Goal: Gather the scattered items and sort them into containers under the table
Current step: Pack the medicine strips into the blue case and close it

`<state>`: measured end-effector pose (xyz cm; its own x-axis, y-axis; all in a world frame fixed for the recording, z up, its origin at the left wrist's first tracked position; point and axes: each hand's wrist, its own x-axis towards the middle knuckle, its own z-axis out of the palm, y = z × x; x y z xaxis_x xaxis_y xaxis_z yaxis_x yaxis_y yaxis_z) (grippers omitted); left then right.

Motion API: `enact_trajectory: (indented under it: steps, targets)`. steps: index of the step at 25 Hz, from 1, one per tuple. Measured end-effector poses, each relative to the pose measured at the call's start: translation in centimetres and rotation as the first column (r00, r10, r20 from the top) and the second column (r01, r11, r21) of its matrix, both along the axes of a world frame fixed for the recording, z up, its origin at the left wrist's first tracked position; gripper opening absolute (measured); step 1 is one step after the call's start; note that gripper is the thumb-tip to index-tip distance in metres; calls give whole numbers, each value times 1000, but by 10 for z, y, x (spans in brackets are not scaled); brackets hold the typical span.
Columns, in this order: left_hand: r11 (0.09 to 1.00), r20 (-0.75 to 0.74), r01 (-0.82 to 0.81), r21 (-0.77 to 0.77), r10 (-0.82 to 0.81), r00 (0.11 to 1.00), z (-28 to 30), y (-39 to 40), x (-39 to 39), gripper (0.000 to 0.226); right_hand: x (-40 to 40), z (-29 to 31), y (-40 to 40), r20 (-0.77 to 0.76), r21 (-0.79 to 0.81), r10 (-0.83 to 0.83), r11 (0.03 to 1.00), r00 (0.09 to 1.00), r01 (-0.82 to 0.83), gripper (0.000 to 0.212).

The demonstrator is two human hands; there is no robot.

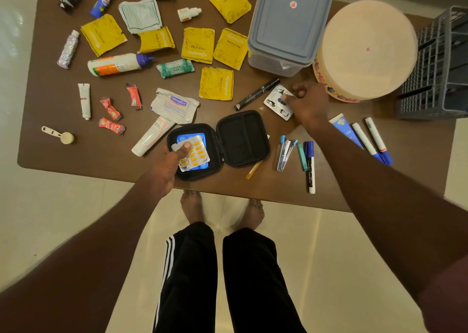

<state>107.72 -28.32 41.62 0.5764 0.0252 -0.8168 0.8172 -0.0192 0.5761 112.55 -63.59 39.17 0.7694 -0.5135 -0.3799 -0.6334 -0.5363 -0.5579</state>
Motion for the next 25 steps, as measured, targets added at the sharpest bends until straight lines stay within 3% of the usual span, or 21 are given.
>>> enact_trajectory:
  steps: [3, 6, 8, 12, 15, 18, 20, 23, 25]
  targets:
    - [1000, 7, 6, -11, -6, 1000, -5, 3, 0, 19, 1, -5, 6, -60, -116, 136, 983, 989, -142, 39]
    - [1000, 0, 5, -20, -5, 1000, -6, 4, 0, 17, 4, -3, 16, -223, -249, 223, 928, 949, -277, 45]
    - [1000, -5, -2, -26, 2, 1000, -5, 3, 1, 13, 9, 2, 20, -270, -226, 244, 924, 931, -308, 46]
    - [999, -3, -21, -33, 21, 1000, -4, 3, 1, 10, 14, 22, 18, -204, 47, 147, 989, 968, -140, 33]
    - [997, -29, -21, -80, 18, 999, -2, 8, 3, 11, 0, 46, 30, -82, 177, -49, 982, 995, 63, 34]
    - [990, -62, -15, -142, 6, 998, 2, 11, 4, 13, -21, 69, 68, -22, 480, -279, 839, 960, 255, 26]
    - [987, -61, -13, -161, 3, 998, 5, 12, 5, 16, -34, 74, 107, -72, 590, -309, 753, 949, 290, 20]
    - [979, -32, -6, -203, -1, 999, 5, 18, 7, 38, -56, 62, 171, 7, 500, -235, 843, 972, 200, 14]
    - [978, -14, 11, -208, -14, 1000, 3, 19, 6, 47, -69, 51, 205, 118, 254, -82, 966, 990, 50, 10]
